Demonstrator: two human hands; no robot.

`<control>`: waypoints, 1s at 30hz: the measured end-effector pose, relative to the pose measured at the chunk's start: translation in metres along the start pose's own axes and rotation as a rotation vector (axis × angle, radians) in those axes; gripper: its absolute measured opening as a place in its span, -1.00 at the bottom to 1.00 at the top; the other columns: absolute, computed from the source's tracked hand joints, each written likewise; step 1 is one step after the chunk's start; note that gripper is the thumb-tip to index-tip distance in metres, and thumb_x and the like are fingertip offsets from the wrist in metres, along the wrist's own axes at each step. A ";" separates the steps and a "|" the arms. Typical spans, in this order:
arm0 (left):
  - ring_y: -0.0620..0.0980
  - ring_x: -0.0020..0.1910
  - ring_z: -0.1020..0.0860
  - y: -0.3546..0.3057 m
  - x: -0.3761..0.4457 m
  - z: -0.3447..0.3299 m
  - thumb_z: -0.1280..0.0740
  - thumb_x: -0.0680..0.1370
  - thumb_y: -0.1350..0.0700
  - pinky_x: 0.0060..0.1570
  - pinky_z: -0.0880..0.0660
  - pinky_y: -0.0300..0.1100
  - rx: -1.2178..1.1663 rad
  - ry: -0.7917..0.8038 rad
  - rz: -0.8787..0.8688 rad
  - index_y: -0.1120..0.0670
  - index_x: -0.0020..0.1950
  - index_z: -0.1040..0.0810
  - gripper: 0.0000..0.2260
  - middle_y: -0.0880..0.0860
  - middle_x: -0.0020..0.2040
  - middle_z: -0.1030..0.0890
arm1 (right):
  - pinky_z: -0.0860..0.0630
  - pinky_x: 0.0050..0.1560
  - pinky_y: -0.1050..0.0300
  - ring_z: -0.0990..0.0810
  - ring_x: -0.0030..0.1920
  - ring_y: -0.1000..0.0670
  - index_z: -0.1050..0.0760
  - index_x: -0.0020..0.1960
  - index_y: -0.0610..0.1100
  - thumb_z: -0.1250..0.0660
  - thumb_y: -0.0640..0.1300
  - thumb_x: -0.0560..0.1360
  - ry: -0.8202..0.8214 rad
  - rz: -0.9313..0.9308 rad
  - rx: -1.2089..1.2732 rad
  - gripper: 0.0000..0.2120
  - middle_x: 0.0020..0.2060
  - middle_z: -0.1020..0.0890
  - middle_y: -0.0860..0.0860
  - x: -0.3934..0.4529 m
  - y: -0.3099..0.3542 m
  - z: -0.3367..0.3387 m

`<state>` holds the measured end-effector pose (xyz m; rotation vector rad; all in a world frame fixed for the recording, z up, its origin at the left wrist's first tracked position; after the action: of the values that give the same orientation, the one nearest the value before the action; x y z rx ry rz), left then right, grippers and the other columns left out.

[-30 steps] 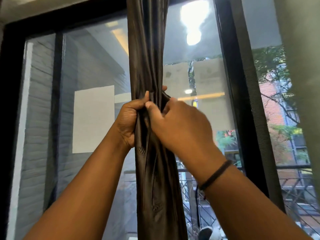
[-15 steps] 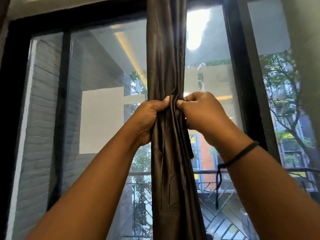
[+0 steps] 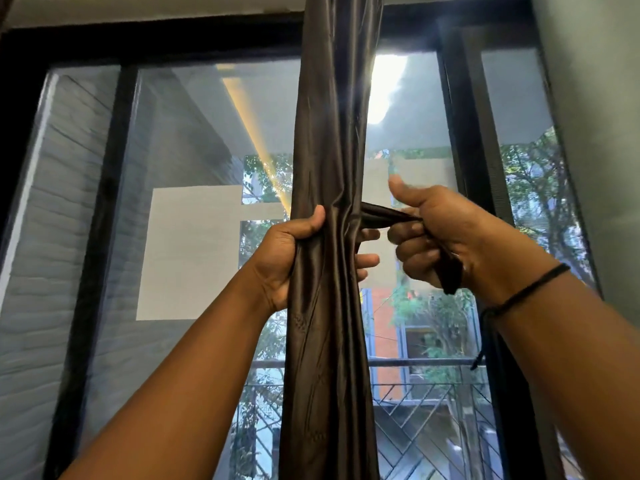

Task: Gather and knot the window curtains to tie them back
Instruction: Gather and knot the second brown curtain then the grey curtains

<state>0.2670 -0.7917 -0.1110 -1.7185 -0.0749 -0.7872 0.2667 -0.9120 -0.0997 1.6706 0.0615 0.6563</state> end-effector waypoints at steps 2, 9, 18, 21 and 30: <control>0.18 -0.16 -0.67 0.001 0.002 0.002 -0.02 0.61 -0.08 -0.21 -0.63 -0.05 0.018 0.005 -0.003 0.26 0.18 -0.51 -0.53 0.18 0.05 -0.66 | -0.10 -0.62 0.36 -0.08 -0.57 0.13 -0.50 0.01 -0.16 -0.36 0.35 0.31 -0.037 0.068 -0.246 -0.40 -0.51 -0.19 0.07 -0.005 0.006 0.002; 0.18 -0.04 -0.62 0.006 0.015 0.013 -0.12 0.63 -0.01 -0.27 -0.63 0.01 0.152 -0.228 -0.103 0.23 0.10 -0.55 -0.65 0.20 0.05 -0.61 | -0.50 -0.33 -0.02 -0.60 -0.39 -0.06 -0.60 -0.04 -0.35 -0.52 0.08 0.31 -0.406 0.483 -0.649 -0.50 -0.38 -0.59 -0.19 -0.005 0.034 -0.002; 0.13 -0.22 -0.59 -0.008 0.014 0.015 -0.21 0.54 0.28 -0.15 -0.57 -0.02 0.325 -0.593 -0.429 0.04 -0.07 -0.59 -0.80 0.12 -0.22 -0.62 | -0.30 -0.41 0.15 -0.47 -0.38 -0.06 -0.40 -0.36 -0.12 -0.34 -0.02 0.36 -0.613 0.705 -0.785 -0.77 -0.48 -0.45 0.01 0.011 0.021 -0.013; 0.15 -0.12 -0.64 -0.012 0.011 0.017 -0.26 0.53 0.16 -0.01 -0.58 0.14 0.431 -0.677 -0.505 -0.02 -0.14 -0.56 -0.88 0.12 -0.14 -0.66 | -0.38 -0.33 0.12 -0.52 -0.33 -0.06 -0.41 -0.28 -0.12 -0.37 0.07 0.37 -0.578 0.741 -0.680 -0.72 -0.41 -0.50 0.01 0.013 0.022 -0.014; 0.01 -0.15 -0.63 -0.019 0.002 0.010 -0.32 0.37 0.24 -0.07 -0.60 -0.09 0.364 -0.537 -0.618 0.04 0.25 -0.48 -0.56 0.02 -0.11 -0.62 | -0.65 -0.14 -0.06 -0.68 -0.26 -0.13 -0.62 -0.22 -0.22 -0.42 -0.24 0.31 -0.359 0.547 -0.366 -0.93 -0.29 -0.68 -0.16 0.027 0.022 0.001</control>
<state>0.2651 -0.7779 -0.0948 -1.5146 -1.0909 -0.6681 0.2828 -0.9068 -0.0694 1.4220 -0.7519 0.7069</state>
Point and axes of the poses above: each hand's wrist, its own x-axis towards the middle knuckle, its own z-axis out of the back of the hand, y = z × x, the point moved 8 cm from there along x, towards the middle knuckle
